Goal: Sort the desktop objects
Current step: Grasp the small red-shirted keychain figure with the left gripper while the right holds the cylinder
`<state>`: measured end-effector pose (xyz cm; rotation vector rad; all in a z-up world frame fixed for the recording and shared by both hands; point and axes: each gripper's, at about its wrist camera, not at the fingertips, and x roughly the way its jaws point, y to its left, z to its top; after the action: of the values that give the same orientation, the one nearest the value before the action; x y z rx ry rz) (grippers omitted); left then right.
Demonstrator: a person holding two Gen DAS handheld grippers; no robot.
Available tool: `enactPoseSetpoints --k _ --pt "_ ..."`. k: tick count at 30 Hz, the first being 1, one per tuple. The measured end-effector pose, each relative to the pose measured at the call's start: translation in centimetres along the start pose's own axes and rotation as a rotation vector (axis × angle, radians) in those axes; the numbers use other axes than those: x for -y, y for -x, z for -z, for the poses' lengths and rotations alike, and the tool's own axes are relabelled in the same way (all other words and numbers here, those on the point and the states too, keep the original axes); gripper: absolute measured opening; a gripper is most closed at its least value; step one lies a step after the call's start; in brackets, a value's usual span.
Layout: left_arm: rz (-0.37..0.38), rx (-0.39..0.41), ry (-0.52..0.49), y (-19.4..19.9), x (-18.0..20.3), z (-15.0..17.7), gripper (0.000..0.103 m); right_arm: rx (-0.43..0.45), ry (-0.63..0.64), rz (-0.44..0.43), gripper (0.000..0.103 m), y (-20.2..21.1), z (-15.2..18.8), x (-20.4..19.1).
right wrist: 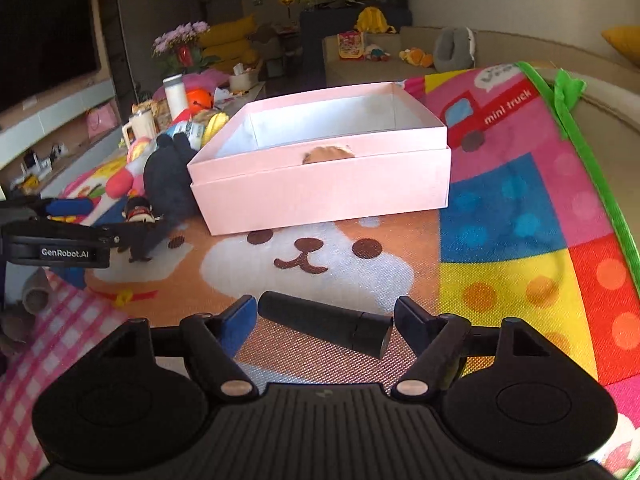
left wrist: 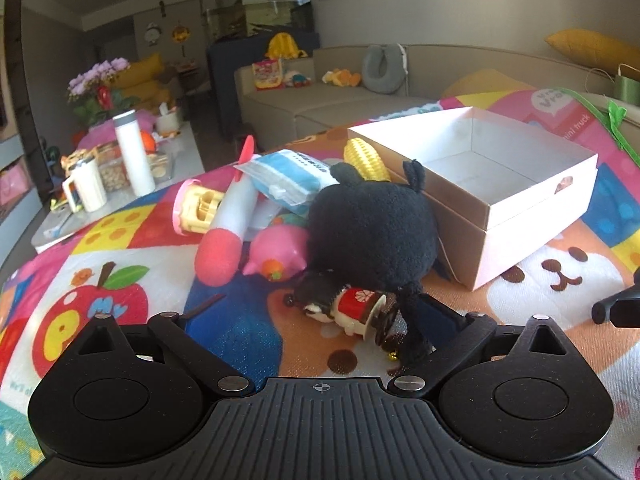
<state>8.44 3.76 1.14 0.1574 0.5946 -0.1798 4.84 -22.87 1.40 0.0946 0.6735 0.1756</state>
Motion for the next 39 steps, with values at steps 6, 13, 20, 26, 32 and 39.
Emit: enactPoseSetpoints --k 6,13,20,26,32,39 --pt "0.031 -0.025 -0.046 -1.3 0.1 -0.2 0.081 -0.017 0.003 -0.020 0.087 -0.5 0.0 -0.1" --pt "0.025 -0.014 -0.029 -0.5 0.7 0.2 0.071 -0.021 0.000 -0.020 0.092 -0.5 0.1 -0.1" --pt "0.115 0.012 -0.008 6.5 3.1 2.9 0.071 0.003 0.023 -0.002 0.095 0.0 0.2 -0.4" --pt "0.244 -0.025 -0.055 9.0 7.5 5.0 0.073 -0.021 0.136 0.058 0.095 1.1 0.8 -1.4" --pt "0.181 -0.046 -0.074 9.0 8.3 5.6 0.092 -0.029 0.260 0.215 0.095 1.3 1.2 0.5" --pt "0.157 -0.072 -0.039 10.1 7.1 6.6 0.095 0.029 0.233 0.209 0.095 1.9 0.6 1.2"
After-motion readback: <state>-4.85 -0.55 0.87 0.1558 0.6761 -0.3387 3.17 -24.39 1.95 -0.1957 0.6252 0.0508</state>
